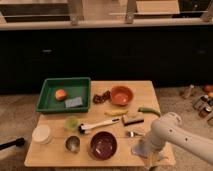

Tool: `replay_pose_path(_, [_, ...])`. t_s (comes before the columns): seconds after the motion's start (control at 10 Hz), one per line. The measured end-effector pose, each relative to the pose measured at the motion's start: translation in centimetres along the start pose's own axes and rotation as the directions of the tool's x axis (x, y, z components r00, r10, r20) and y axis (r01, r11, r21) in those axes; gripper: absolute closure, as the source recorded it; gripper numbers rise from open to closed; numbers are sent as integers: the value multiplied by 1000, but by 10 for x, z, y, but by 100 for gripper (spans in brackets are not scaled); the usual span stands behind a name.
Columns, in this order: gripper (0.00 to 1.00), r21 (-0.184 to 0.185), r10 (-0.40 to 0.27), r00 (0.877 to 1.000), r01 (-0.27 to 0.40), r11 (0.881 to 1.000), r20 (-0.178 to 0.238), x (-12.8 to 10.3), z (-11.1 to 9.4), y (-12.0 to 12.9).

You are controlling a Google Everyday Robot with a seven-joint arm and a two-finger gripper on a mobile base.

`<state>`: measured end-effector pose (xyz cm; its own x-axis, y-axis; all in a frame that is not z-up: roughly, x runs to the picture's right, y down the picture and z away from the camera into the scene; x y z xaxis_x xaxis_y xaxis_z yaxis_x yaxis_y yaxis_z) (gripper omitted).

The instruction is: Place towel in red bowl

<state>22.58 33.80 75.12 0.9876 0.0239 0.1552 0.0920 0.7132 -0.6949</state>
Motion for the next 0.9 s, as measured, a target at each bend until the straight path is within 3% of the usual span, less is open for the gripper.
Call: replay_pose_path(0.9, [20, -12, 27, 1000, -28, 1000, -14, 6, 5, 0])
